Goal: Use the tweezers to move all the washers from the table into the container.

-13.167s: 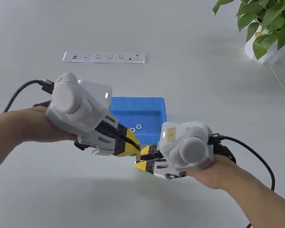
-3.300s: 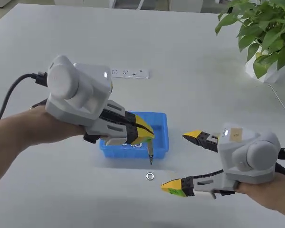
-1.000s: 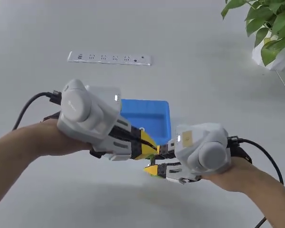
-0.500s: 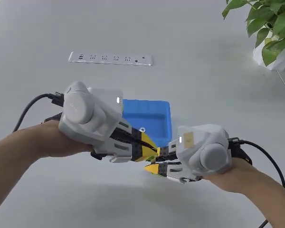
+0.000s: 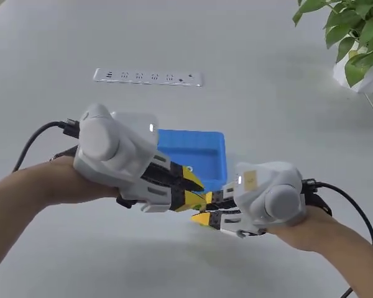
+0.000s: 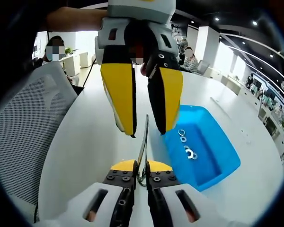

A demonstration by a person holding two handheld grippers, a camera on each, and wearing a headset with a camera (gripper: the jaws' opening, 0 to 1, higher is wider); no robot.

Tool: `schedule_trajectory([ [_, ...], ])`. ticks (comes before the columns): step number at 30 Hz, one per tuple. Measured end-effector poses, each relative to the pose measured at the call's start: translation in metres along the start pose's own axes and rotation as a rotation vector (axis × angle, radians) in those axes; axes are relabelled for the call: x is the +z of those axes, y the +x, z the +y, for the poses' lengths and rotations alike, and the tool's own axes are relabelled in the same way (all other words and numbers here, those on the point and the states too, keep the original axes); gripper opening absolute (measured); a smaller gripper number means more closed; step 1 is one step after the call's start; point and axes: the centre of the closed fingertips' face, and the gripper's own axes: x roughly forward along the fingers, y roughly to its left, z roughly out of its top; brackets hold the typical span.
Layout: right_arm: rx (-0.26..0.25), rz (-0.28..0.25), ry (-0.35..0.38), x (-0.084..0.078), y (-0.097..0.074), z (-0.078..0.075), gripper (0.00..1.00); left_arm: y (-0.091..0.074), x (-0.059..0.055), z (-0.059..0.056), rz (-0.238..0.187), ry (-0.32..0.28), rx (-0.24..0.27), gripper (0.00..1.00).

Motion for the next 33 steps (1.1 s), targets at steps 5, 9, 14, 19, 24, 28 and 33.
schedule_trajectory([
  [5, -0.003, 0.000, 0.009, 0.000, -0.001, 0.000, 0.08, -0.009, 0.003, 0.002, -0.013, -0.001, 0.031, 0.25],
  [9, -0.002, 0.002, 0.012, 0.000, -0.001, 0.000, 0.08, -0.015, 0.004, 0.004, -0.020, -0.009, 0.048, 0.28],
  [14, -0.002, 0.003, 0.013, 0.000, -0.001, 0.000, 0.08, -0.021, 0.000, 0.005, -0.013, -0.020, 0.062, 0.34],
  [19, 0.001, 0.012, 0.007, 0.000, -0.001, 0.000, 0.08, -0.028, -0.002, 0.004, -0.013, -0.031, 0.071, 0.39],
  [24, 0.004, 0.031, -0.003, -0.002, -0.004, 0.002, 0.08, -0.034, -0.003, 0.006, -0.017, -0.043, 0.085, 0.41],
  [28, 0.010, 0.032, -0.004, -0.001, -0.008, 0.004, 0.08, -0.040, -0.004, 0.008, -0.023, -0.057, 0.099, 0.43],
  [33, 0.006, 0.024, -0.009, 0.006, -0.014, 0.002, 0.08, -0.047, -0.005, 0.011, -0.027, -0.073, 0.125, 0.48],
])
